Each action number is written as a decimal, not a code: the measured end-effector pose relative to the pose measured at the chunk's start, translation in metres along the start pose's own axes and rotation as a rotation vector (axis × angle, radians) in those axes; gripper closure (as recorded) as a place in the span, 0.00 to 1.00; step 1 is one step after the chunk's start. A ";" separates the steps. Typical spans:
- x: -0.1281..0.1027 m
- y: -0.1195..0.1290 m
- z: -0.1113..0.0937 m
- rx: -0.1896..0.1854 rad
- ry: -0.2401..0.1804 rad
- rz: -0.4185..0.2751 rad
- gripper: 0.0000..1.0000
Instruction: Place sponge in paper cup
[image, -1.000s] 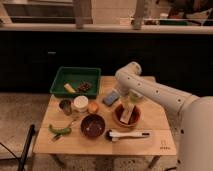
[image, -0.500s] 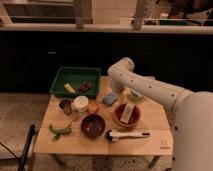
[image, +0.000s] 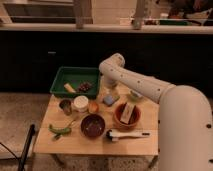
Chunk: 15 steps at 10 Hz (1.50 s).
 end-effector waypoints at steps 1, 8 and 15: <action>-0.002 -0.002 0.003 -0.004 -0.010 -0.009 0.20; 0.005 0.004 0.029 0.041 -0.080 0.051 0.20; 0.012 0.004 0.053 0.083 -0.172 0.152 0.20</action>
